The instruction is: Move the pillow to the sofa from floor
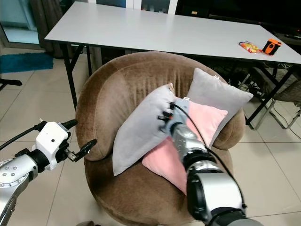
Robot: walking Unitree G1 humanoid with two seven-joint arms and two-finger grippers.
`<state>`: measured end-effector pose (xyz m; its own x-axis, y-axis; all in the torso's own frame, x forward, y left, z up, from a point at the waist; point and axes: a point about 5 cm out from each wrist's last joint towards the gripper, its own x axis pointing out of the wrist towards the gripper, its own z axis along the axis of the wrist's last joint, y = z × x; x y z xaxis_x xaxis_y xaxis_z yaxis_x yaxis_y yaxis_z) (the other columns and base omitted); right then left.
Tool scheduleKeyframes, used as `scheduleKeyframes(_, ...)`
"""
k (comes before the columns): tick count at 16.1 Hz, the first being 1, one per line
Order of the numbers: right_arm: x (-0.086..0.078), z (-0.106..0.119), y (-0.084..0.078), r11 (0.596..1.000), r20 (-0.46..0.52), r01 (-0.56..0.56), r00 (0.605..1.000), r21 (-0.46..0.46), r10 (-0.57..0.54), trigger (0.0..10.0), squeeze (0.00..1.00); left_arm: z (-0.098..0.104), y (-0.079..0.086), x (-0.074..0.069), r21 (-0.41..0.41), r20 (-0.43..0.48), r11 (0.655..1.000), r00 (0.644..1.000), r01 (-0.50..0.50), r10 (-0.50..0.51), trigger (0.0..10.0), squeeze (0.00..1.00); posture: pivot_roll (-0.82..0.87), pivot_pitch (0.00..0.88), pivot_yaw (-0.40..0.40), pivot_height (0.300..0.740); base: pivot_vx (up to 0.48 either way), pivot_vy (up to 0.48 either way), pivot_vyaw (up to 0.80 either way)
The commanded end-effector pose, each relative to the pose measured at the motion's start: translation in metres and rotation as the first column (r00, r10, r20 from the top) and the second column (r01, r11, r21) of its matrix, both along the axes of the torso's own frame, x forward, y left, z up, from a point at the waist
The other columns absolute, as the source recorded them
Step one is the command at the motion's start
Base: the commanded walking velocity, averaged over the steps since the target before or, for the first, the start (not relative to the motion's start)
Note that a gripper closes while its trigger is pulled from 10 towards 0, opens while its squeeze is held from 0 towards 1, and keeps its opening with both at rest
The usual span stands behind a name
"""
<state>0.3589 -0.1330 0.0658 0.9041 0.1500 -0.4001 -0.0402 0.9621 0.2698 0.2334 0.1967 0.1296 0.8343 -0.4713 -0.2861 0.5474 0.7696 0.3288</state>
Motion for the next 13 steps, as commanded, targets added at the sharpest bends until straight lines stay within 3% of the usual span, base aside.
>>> scheduleKeyframes(1, -0.001, -0.001, -0.012, 0.999, 0.000, 0.045, 0.999, 0.008, -0.045, 10.0, 1.00, 0.001, -0.005, -0.002, 0.006, 0.000, 1.000, 1.000, 0.030, -0.030, 10.0, 0.00, 0.02, 0.000, -0.118, 0.740, 0.000, 0.000, 0.00)
scheduleKeyframes(5, 0.009, 0.020, -0.036, 0.998, 0.106, 0.023, 0.994, 0.064, -0.030, 10.0, 1.00, 0.000, -0.006, 0.000, 0.016, -0.011, 0.998, 0.998, 0.062, -0.062, 10.0, 0.00, 0.00, 0.000, -0.103, 0.740, 0.000, 0.000, 0.00)
scheduleKeyframes(8, 0.008, 0.034, -0.070, 0.997, 0.212, 0.037, 0.976, 0.075, -0.052, 10.0, 1.00, 0.000, -0.006, 0.005, -0.012, 0.035, 1.000, 0.999, 0.015, -0.015, 10.0, 0.00, -0.01, 0.000, -0.108, 0.740, 0.000, 0.000, 0.00)
scheduleKeyframes(9, 0.005, 0.041, -0.077, 0.998, 0.284, 0.019, 0.958, 0.052, -0.033, 10.0, 0.48, -0.001, -0.004, 0.013, -0.041, 0.066, 0.995, 0.994, -0.089, 0.091, 10.0, 0.00, -0.01, 0.000, -0.109, 0.740, 0.000, 0.000, 0.00)
scheduleKeyframes(10, 0.002, 0.043, -0.079, 0.998, 0.317, 0.010, 0.948, 0.055, -0.027, 10.0, 0.00, -0.002, -0.005, 0.015, -0.056, 0.075, 0.991, 0.989, -0.123, 0.127, 10.0, 0.00, -0.02, 0.000, -0.107, 0.740, 0.000, 0.000, 0.00)
scheduleKeyframes(12, -0.011, 0.046, -0.072, 0.998, 0.374, 0.022, 0.927, 0.051, -0.039, 10.0, 0.00, -0.005, -0.009, 0.016, -0.056, 0.093, 0.988, 0.984, -0.147, 0.152, 10.0, 0.00, -0.04, 0.000, -0.096, 0.740, 0.000, 0.000, 0.00)
scheduleKeyframes(13, -0.030, 0.049, -0.060, 0.998, 0.412, 0.034, 0.909, 0.054, -0.054, 10.0, 0.00, -0.007, -0.012, 0.016, -0.055, 0.111, 0.983, 0.977, -0.177, 0.183, 10.0, 0.00, -0.05, 0.000, -0.086, 0.740, 0.000, 0.000, 0.00)
